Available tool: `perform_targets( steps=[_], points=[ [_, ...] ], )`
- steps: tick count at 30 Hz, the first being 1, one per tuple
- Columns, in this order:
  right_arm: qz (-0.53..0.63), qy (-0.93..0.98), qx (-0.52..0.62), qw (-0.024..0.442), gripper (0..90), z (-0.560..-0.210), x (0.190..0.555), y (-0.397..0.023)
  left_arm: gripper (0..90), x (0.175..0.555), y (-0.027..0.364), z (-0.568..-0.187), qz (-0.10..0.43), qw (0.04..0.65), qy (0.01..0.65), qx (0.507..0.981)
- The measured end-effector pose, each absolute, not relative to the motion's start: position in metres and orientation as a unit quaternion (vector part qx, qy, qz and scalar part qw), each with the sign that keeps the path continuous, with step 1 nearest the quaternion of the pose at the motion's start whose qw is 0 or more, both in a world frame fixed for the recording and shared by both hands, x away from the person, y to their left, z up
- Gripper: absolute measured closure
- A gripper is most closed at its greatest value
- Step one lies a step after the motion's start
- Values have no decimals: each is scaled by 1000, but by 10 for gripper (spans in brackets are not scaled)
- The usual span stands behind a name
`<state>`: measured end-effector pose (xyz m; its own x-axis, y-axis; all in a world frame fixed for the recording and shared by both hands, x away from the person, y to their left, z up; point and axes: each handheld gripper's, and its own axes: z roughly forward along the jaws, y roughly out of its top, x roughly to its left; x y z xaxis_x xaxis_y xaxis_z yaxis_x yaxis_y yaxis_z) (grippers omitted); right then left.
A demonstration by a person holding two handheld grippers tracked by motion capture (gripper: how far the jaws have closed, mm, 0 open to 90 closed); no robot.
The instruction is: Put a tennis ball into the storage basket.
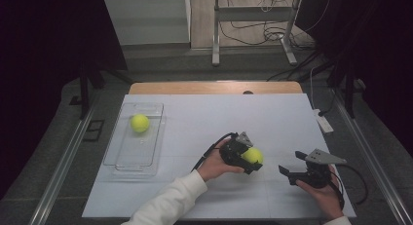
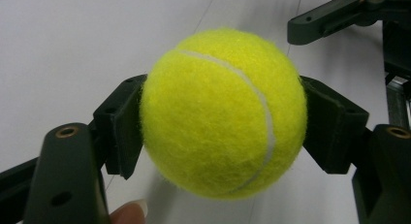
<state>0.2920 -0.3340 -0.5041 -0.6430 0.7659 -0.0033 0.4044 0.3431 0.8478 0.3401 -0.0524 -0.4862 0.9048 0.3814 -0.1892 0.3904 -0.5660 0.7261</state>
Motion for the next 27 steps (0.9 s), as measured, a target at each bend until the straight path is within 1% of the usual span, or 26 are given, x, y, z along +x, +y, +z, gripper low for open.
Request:
perform_targets(
  steps=[16, 27],
  points=[
    [438, 793, 370, 205, 125, -505, 292, -334, 268, 341, -43, -480, 4, 424, 223, 877],
    [439, 793, 371, 205, 125, -505, 292, -334, 268, 339, -31, -469, 11, 443, 228, 867]
  ],
)
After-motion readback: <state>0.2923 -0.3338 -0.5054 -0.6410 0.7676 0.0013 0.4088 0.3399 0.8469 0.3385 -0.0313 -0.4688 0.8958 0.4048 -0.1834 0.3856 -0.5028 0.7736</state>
